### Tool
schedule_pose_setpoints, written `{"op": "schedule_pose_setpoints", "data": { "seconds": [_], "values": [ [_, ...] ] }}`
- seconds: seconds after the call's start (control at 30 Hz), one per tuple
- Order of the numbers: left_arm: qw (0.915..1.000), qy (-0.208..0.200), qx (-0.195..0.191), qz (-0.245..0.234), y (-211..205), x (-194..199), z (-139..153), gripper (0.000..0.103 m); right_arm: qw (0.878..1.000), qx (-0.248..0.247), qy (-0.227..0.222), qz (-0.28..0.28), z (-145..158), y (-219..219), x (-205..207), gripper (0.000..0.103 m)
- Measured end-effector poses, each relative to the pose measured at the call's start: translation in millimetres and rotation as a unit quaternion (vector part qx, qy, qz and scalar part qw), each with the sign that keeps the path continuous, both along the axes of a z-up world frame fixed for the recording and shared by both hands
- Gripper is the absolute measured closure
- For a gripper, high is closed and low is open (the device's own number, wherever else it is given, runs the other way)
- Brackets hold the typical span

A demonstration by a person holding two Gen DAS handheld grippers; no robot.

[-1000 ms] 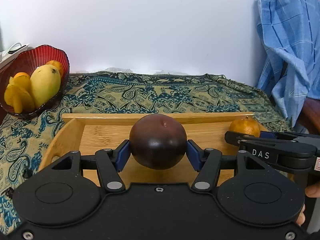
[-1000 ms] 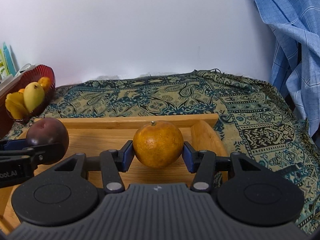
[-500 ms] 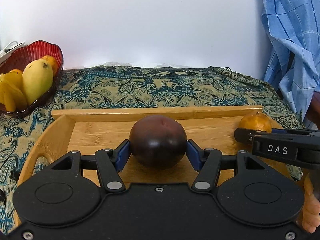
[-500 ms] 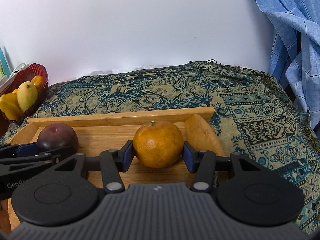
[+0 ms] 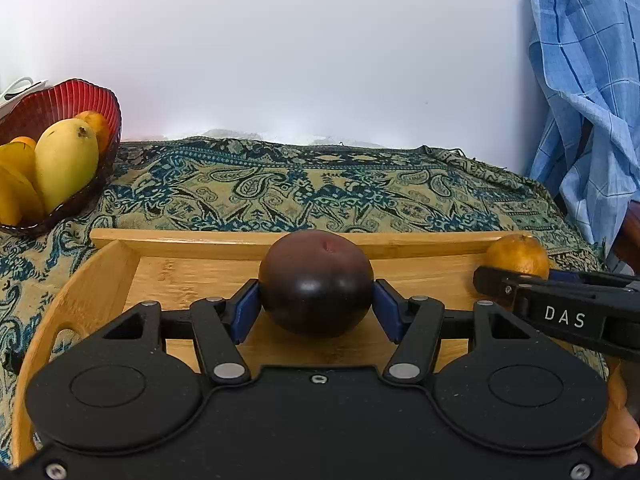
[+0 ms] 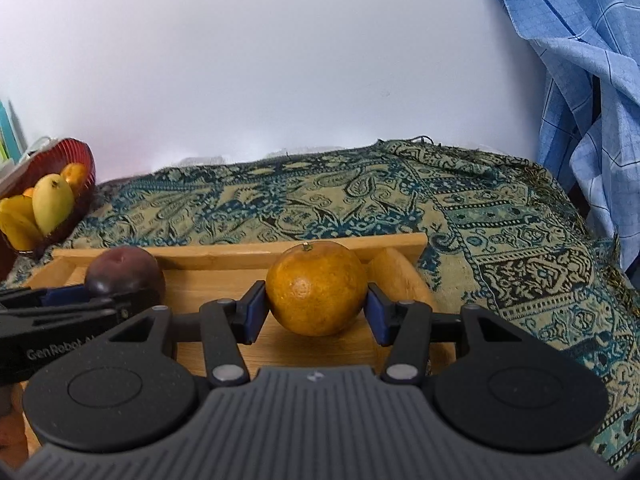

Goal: Organize fruits
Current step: 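Carry the dark fruit and large orange fruit with both grippers over the bamboo tray, then open both grippers to release the two fruits onto the tray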

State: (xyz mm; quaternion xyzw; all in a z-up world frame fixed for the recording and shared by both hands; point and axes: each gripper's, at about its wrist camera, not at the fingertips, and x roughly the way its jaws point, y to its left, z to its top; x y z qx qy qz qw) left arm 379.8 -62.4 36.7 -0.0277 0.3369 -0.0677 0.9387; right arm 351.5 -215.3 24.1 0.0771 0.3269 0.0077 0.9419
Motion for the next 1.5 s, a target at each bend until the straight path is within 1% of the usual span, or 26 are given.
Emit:
{"op": "schedule_pose_setpoints", "data": {
  "seconds": [0.07, 0.17, 0.37, 0.43, 0.6, 0.7, 0.73, 0.77, 0.83, 0.87, 1.0, 1.1, 1.23, 1.33, 1.4, 1.5],
  "values": [
    [1.0000, 0.000, -0.003, -0.001, 1, 2, 0, 0.044, 1.000, 0.005, -0.007, 0.001, 1, -1, 0, 0.048],
    [0.9999, 0.005, -0.011, 0.001, 3, 6, -1, 0.044, 1.000, 0.000, -0.009, 0.001, 2, 0, 1, 0.047],
    [0.9999, 0.004, -0.009, -0.002, 2, 7, -3, 0.043, 1.000, 0.010, 0.007, -0.002, -3, -3, 7, 0.047],
    [0.9997, 0.015, -0.017, 0.001, 3, 10, -6, 0.042, 1.000, 0.011, 0.009, -0.001, -4, -3, 8, 0.047],
    [0.9998, 0.017, 0.009, -0.004, -3, 11, -6, 0.043, 1.000, 0.002, 0.012, 0.002, -4, -1, 8, 0.046],
    [0.9998, 0.017, 0.010, -0.005, -3, 11, -6, 0.042, 1.000, 0.003, 0.014, 0.004, -4, -2, 8, 0.045],
    [0.9998, 0.018, 0.010, -0.004, -4, 11, -6, 0.041, 1.000, 0.003, 0.015, 0.005, -4, -2, 8, 0.044],
    [0.9998, 0.019, 0.011, -0.003, -4, 11, -6, 0.041, 1.000, 0.004, 0.016, 0.007, -4, -2, 8, 0.040],
    [0.9996, 0.023, 0.013, -0.002, -4, 11, -5, 0.038, 1.000, 0.003, 0.021, 0.011, -4, -2, 9, 0.036],
    [0.9995, 0.026, 0.015, -0.002, -4, 11, -5, 0.035, 1.000, 0.003, 0.023, 0.012, -4, -2, 9, 0.034],
    [0.9989, 0.039, 0.026, -0.001, -2, 10, -3, 0.024, 0.999, 0.007, 0.032, 0.018, -2, -2, 9, 0.031],
    [0.9983, 0.048, 0.032, 0.000, 2, 7, -3, 0.021, 0.999, 0.007, 0.040, 0.023, 0, -1, 9, 0.028],
    [0.9981, 0.058, 0.023, 0.001, 8, 0, -1, 0.017, 0.999, 0.001, 0.041, 0.032, 3, -1, 4, 0.024],
    [0.9980, 0.060, 0.016, 0.003, 12, -9, 2, 0.014, 0.999, -0.002, 0.039, 0.034, 6, -1, -1, 0.021],
    [0.9981, 0.060, 0.016, 0.005, 14, -15, 5, 0.013, 0.999, -0.005, 0.035, 0.036, 9, 0, -7, 0.016],
    [0.9982, 0.058, 0.017, 0.006, 15, -27, 10, 0.012, 0.999, -0.020, 0.030, 0.032, 13, 3, -18, 0.015]
  ]
}}
